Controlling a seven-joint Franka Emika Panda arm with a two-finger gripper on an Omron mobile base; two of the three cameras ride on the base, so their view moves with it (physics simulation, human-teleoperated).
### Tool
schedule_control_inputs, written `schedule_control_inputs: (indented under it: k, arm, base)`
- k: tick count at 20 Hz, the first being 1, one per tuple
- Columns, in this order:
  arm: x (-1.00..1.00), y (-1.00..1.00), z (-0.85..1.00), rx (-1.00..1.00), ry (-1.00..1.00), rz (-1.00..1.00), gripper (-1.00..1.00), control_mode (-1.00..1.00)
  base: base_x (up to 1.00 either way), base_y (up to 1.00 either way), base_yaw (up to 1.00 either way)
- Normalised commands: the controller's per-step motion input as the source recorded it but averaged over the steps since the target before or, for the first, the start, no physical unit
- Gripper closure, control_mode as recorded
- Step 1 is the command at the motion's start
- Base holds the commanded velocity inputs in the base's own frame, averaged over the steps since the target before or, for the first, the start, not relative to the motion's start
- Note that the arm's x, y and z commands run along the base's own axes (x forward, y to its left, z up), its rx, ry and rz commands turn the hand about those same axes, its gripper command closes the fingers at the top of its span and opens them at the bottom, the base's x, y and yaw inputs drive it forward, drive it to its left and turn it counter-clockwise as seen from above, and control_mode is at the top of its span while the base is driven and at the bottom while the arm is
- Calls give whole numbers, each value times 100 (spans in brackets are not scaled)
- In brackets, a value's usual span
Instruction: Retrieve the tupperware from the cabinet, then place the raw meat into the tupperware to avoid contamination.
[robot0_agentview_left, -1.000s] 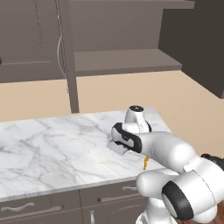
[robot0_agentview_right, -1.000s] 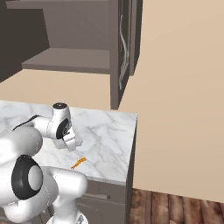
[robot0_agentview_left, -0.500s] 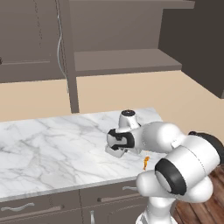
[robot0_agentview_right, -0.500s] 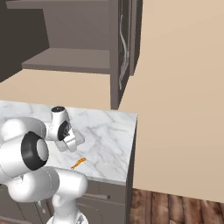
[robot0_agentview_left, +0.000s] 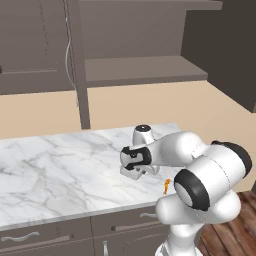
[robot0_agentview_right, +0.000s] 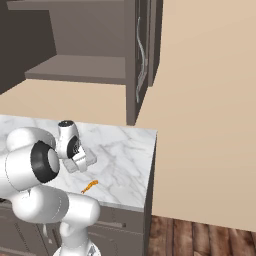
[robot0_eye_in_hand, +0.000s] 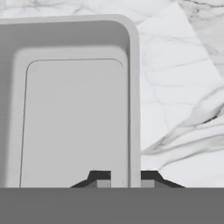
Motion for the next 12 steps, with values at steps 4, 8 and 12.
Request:
schedule_control_inputs:
  k: [4, 8, 12]
  arm:
    - [3, 7, -4, 0, 0, 0, 100, -100]
    - [1, 8, 0, 0, 0, 0, -100, -100]
    - [0, 2, 0, 0, 0, 0, -100, -100]
  base:
    - [0, 0, 0]
    - [0, 0, 0]
    - [0, 0, 0]
